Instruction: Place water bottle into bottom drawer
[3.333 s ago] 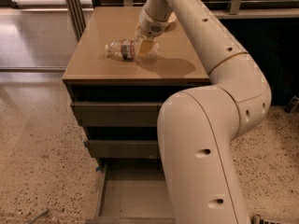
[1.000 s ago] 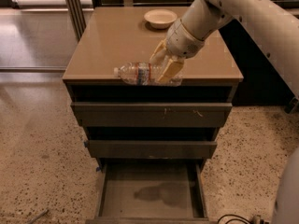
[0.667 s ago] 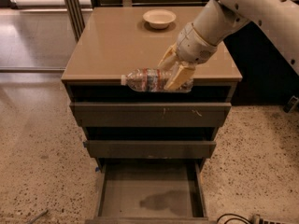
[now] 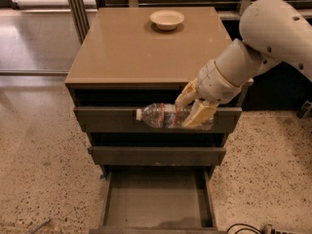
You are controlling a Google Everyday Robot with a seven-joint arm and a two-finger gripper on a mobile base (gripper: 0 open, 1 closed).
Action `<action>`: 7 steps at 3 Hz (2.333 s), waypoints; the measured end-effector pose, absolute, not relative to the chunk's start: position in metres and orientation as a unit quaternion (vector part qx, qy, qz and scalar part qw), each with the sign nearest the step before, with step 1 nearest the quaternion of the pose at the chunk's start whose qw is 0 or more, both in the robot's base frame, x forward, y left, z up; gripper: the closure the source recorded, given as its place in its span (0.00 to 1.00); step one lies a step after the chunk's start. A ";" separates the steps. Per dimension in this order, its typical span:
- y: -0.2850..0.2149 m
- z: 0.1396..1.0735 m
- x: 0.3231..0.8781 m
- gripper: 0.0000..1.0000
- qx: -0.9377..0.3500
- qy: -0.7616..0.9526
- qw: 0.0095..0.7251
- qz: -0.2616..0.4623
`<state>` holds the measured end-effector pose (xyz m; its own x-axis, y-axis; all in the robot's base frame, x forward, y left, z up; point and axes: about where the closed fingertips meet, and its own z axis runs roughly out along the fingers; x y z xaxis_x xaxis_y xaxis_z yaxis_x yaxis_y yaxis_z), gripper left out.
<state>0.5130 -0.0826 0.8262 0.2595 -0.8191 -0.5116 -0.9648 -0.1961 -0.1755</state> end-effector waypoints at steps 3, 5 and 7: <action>-0.081 0.753 0.495 1.00 -0.749 0.597 0.226 0.179; -0.090 0.622 0.445 1.00 -0.715 0.630 0.197 0.230; -0.083 0.556 0.434 1.00 -0.703 0.634 0.183 0.266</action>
Offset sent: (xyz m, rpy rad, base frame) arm -0.0055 0.0021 -0.0420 0.0105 0.0330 0.0216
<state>0.4339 -0.0833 0.5558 0.0543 -0.7941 -0.6053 -0.9885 -0.1284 0.0796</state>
